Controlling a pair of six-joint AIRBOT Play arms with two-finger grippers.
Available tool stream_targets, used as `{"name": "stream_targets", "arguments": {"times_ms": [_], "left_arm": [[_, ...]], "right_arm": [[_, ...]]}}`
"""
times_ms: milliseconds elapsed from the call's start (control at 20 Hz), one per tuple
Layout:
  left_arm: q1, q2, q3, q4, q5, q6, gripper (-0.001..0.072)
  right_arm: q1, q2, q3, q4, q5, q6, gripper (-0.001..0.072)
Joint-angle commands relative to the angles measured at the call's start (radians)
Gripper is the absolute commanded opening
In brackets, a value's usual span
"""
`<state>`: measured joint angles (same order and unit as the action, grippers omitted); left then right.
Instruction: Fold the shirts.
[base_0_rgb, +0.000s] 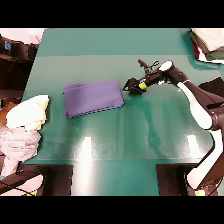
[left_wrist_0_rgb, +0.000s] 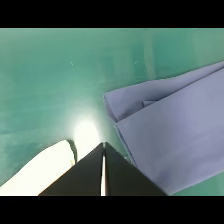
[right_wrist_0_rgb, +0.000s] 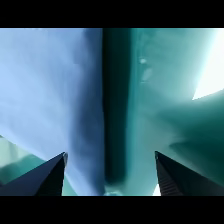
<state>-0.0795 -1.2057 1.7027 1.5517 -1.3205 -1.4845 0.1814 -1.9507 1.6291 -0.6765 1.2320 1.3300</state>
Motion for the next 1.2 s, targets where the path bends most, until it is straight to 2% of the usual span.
{"name": "stream_targets", "arguments": {"times_ms": [0, 250, 300, 400, 450, 500, 550, 800, 1150], "left_arm": [[0.001, 0.0, 0.0, -0.011, 0.003, 0.0, 0.0023], [0.001, 0.0, 0.0, -0.011, 0.0, 0.0, 0.0022], [0.001, 0.0, 0.0, -0.011, -0.003, 0.0, 0.0023], [0.001, 0.0, 0.0, -0.011, -0.007, 0.0, 0.0023], [0.001, 0.0, 0.0, -0.011, -0.007, 0.0, 0.0023], [0.001, 0.0, 0.0, -0.011, -0.007, 0.0, 0.0023], [0.001, 0.0, 0.0, -0.011, -0.008, 0.0, 0.0023], [0.001, 0.0, 0.0, -0.011, -0.024, 0.0, 0.0023], [0.001, 0.0, 0.0, -0.021, -0.023, -0.001, 0.0023]], "right_arm": [[0.038, -0.082, 0.053, 0.093, 0.009, 0.005, 0.063], [0.155, -0.165, 0.2, 0.109, -0.023, 0.009, 0.0618], [0.175, -0.175, 0.213, 0.109, -0.027, 0.009, 0.0581], [0.204, -0.185, 0.224, 0.108, -0.042, 0.007, 0.0428], [0.212, -0.185, 0.224, 0.108, -0.058, -0.008, 0.0276], [0.211, -0.185, 0.224, 0.107, -0.064, -0.037, 0.0086], [0.21, -0.184, 0.224, 0.107, -0.06, -0.052, 0.0018], [0.078, -0.078, 0.224, 0.035, 0.032, -0.057, 0.0015], [-0.368, 0.193, 0.224, -0.153, 0.164, -0.028, 0.0015]]}}
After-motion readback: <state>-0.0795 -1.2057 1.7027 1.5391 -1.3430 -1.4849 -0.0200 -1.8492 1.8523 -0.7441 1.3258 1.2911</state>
